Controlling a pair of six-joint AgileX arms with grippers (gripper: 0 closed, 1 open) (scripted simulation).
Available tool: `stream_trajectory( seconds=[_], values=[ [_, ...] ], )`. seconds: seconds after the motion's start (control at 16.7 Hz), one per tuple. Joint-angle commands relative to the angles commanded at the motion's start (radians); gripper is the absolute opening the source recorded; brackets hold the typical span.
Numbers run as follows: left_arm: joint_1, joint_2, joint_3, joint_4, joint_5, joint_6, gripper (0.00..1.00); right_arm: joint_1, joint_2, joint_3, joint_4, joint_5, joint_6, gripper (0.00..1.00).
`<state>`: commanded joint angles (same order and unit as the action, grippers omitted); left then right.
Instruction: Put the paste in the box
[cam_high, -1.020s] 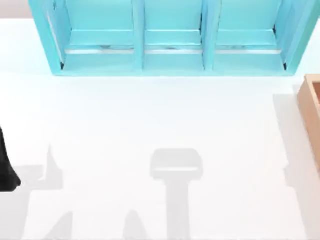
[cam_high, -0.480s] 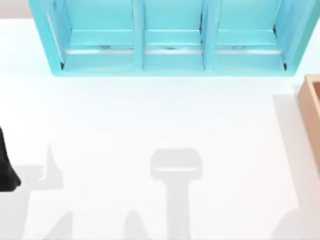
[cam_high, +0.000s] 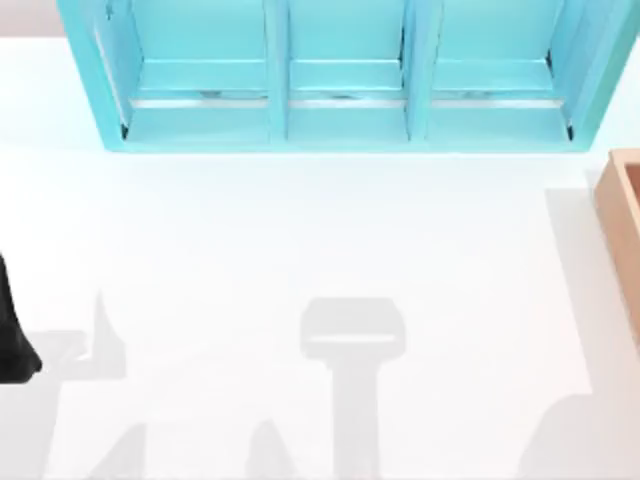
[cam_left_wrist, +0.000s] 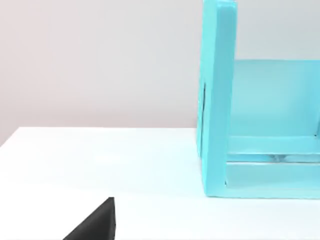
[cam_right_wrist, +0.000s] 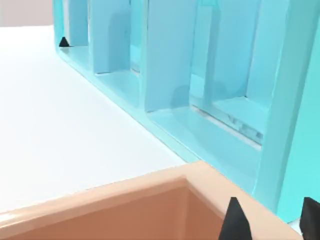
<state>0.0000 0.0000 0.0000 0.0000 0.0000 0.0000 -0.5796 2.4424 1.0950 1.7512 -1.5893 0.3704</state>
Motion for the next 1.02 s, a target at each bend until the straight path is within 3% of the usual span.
stream_trajectory(
  seconds=[0.18, 0.42, 1.02],
  values=[
    [0.000, 0.000, 0.000, 0.000, 0.000, 0.000, 1.00, -0.006, -0.033, -0.008, -0.055, 0.003, -0.048, 0.00],
    [0.000, 0.000, 0.000, 0.000, 0.000, 0.000, 1.00, -0.049, -0.120, -0.032, -0.270, 0.015, -0.216, 0.00],
    [0.000, 0.000, 0.000, 0.000, 0.000, 0.000, 1.00, -0.205, -0.386, -0.159, -1.240, 0.093, -0.992, 0.00]
  ],
)
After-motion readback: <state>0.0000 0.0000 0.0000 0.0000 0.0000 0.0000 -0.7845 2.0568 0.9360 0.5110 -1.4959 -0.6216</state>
